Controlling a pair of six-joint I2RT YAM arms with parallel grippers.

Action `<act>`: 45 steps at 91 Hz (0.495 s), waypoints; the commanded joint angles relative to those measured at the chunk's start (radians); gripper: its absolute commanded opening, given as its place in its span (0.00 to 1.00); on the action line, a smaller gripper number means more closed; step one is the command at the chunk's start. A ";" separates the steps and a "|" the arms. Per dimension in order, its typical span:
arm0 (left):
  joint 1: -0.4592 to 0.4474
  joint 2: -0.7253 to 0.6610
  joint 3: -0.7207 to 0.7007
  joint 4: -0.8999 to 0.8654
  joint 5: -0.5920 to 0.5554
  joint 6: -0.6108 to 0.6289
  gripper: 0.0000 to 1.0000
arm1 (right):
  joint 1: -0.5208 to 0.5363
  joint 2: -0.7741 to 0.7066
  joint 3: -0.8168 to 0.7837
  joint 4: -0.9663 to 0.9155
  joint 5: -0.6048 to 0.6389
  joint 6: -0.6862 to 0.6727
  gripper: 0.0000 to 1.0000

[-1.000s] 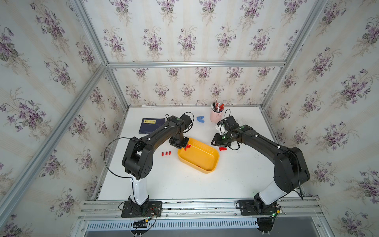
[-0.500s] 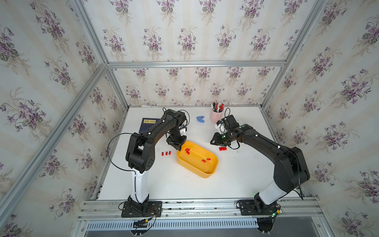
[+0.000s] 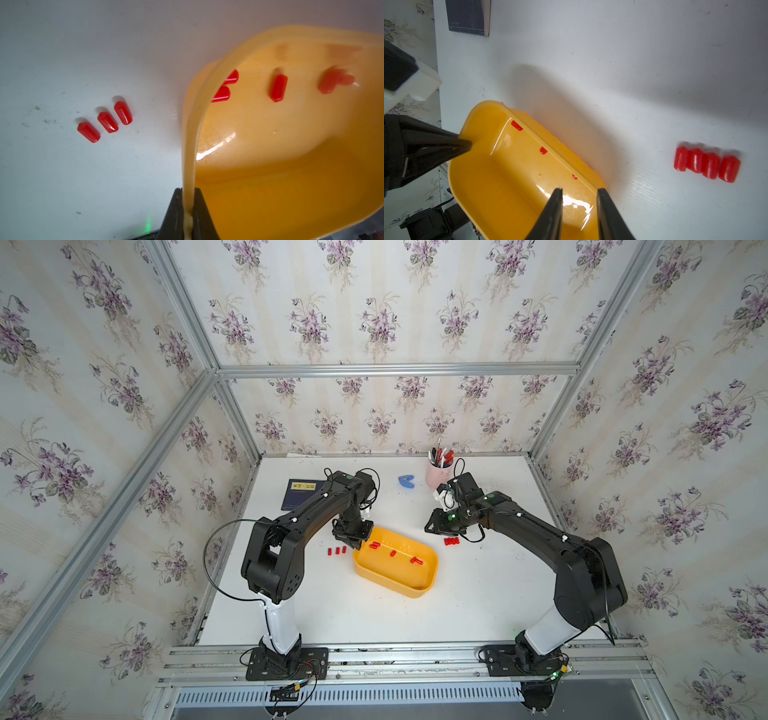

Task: Take the screw protection sleeves out of the storage box
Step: Adjust the storage box at the center of the board.

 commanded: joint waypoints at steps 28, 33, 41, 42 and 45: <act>-0.041 -0.074 -0.177 0.279 -0.079 -0.168 0.06 | 0.015 0.009 0.009 0.003 0.000 -0.013 0.33; -0.042 -0.074 -0.189 0.287 -0.082 -0.169 0.07 | 0.017 0.011 0.012 -0.004 0.005 -0.017 0.33; -0.042 -0.078 -0.207 0.296 -0.086 -0.174 0.11 | 0.016 0.009 0.013 -0.011 0.010 -0.020 0.33; -0.042 -0.080 -0.209 0.298 -0.085 -0.174 0.12 | 0.016 0.009 0.013 -0.011 0.011 -0.020 0.33; -0.043 -0.084 -0.215 0.304 -0.083 -0.177 0.15 | 0.017 0.008 0.012 -0.010 0.012 -0.019 0.33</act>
